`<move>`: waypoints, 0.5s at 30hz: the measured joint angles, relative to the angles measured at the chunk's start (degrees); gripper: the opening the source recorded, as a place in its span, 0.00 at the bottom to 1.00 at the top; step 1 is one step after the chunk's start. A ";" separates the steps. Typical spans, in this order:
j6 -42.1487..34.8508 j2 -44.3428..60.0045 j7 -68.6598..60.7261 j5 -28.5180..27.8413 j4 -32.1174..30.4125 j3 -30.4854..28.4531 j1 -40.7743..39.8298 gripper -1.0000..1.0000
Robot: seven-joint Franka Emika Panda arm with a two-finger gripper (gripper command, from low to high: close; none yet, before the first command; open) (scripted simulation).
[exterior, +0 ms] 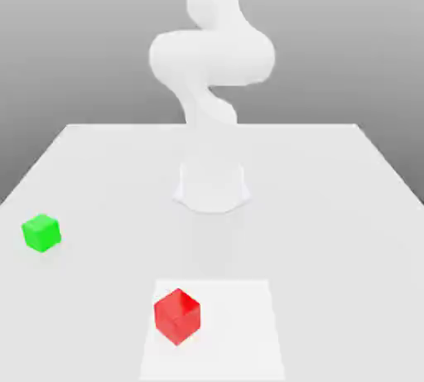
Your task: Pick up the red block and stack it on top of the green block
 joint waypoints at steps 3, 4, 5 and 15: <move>3.45 6.58 4.97 -0.23 -2.91 1.44 -2.45 0.50; 4.55 8.69 6.61 -0.37 -3.84 1.83 -3.16 0.50; 5.65 10.78 8.22 -0.50 -4.76 2.24 -3.89 0.50; 16.54 31.60 24.51 -2.04 -13.96 4.18 -9.10 0.50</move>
